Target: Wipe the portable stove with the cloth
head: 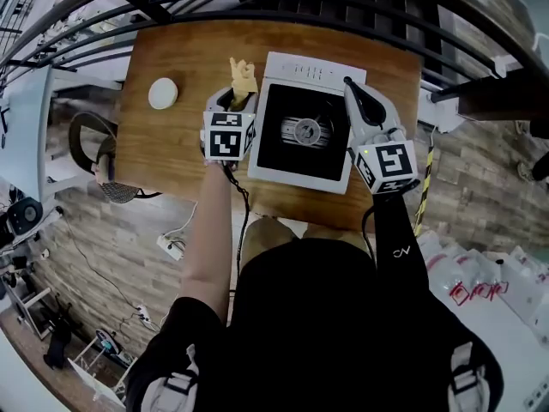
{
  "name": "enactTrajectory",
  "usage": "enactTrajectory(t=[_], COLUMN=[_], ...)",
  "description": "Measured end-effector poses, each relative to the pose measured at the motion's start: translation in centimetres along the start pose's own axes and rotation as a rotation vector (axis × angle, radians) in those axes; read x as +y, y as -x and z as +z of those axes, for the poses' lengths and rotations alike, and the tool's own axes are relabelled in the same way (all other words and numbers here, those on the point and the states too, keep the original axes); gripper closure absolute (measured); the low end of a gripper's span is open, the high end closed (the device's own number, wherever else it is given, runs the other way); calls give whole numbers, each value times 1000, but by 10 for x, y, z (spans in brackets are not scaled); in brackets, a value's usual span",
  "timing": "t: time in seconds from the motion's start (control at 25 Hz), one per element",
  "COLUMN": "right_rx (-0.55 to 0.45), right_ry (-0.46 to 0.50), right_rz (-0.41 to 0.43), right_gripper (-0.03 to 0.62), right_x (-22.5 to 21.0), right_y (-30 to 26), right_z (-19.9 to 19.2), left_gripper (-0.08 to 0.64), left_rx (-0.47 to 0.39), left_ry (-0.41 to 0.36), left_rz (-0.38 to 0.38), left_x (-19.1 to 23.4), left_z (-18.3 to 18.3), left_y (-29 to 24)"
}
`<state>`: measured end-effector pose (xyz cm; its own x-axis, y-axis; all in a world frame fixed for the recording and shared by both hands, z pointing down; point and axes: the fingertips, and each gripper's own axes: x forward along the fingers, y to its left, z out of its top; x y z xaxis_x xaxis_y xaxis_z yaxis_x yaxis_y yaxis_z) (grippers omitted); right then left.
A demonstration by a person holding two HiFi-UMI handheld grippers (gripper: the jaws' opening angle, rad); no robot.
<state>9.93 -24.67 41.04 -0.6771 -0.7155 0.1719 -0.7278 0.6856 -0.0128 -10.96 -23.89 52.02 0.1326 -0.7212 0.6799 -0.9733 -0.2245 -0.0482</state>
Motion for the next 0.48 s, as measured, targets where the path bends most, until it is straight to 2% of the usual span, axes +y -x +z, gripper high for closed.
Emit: enactTrajectory(t=[0.08, 0.2, 0.48], right_rx=[-4, -17, -29], right_ry=[6, 7, 14], right_rz=[4, -27, -110], right_gripper=[591, 591, 591], right_x=[6, 2, -16], right_y=[-4, -2, 29], right_z=[1, 6, 15], left_gripper=[407, 407, 407], left_rx=[-15, -59, -142], left_ry=[-3, -24, -172], left_rz=[-9, -66, -296], left_x=[-1, -23, -139], left_z=[2, 15, 50], left_y=[5, 10, 22])
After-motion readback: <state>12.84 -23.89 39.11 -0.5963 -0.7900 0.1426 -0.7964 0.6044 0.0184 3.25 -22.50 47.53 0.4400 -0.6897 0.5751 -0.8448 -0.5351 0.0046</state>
